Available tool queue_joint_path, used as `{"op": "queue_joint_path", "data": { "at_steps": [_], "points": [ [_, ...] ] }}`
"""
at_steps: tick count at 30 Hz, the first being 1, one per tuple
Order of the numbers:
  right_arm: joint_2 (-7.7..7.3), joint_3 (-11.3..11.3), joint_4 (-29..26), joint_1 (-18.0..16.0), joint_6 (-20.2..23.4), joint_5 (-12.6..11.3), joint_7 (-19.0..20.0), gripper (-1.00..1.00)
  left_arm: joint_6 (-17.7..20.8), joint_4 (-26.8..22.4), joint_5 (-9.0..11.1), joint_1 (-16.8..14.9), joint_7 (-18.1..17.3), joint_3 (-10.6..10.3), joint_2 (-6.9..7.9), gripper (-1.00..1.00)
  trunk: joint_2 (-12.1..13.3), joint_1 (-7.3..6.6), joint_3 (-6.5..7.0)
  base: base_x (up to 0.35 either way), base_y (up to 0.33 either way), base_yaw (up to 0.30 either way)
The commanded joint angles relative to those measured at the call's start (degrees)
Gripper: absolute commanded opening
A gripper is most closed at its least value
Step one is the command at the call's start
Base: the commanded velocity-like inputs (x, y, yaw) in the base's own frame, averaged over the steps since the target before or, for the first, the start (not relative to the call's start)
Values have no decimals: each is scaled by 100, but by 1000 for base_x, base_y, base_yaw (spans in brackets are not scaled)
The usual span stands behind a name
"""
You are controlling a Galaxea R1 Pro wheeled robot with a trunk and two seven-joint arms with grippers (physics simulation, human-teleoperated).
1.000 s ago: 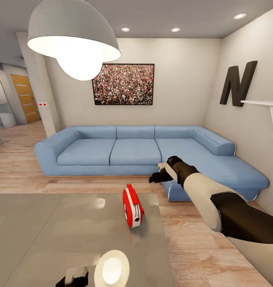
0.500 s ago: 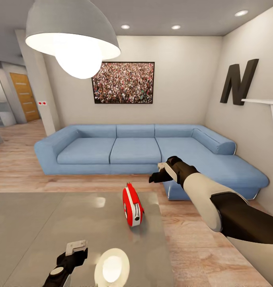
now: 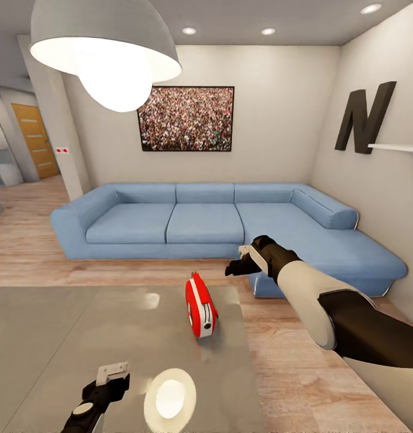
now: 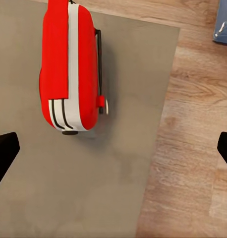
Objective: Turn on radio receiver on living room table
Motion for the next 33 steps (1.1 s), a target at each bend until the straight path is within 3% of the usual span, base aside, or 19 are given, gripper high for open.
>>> {"op": "queue_joint_path", "data": {
  "at_steps": [1,18,33],
  "points": [
    [0,0,-1,0,0,0,-2,100,0,0,0,0,-1,-1,5,100,0,0,-10,0,0,0],
    [0,8,-2,0,-3,0,-5,100,10,1,-1,0,-3,-7,2,100,0,0,-162,67,0,0],
    [-25,17,-132,0,-18,-2,0,100,9,9,-9,0,6,-7,-14,100,0,0,-172,1,0,0]
  ]
}}
